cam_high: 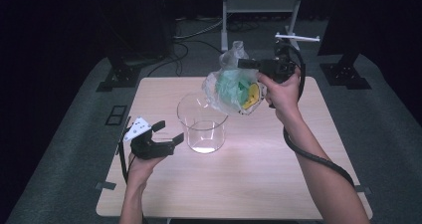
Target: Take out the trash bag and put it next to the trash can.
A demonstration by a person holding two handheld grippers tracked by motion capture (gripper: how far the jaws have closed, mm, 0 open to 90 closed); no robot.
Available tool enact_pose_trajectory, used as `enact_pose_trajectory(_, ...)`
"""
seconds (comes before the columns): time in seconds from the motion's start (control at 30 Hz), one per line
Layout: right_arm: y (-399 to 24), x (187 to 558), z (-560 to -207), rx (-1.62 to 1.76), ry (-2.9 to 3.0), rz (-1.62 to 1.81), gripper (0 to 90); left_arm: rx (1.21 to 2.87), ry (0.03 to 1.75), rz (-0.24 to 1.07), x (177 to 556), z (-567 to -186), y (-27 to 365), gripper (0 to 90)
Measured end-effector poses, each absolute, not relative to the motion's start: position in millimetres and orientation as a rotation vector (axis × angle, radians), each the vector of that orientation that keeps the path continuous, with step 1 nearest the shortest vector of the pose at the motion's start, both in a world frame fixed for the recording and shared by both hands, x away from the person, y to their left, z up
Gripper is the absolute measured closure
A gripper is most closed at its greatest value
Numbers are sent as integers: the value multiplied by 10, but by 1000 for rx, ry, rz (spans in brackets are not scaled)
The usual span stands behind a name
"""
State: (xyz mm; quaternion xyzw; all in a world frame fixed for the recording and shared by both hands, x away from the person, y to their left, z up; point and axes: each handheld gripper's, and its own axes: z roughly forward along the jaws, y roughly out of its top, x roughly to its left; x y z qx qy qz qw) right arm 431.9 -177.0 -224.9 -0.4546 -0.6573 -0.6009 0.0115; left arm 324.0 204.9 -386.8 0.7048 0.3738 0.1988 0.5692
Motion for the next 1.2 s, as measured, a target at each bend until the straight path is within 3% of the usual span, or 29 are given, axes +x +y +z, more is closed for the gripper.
enact_pose_trajectory(1.2,-2331,4301,-2464,-1571,-2010,-1873,893,1690,872,458,3245,-3898,1989,93)
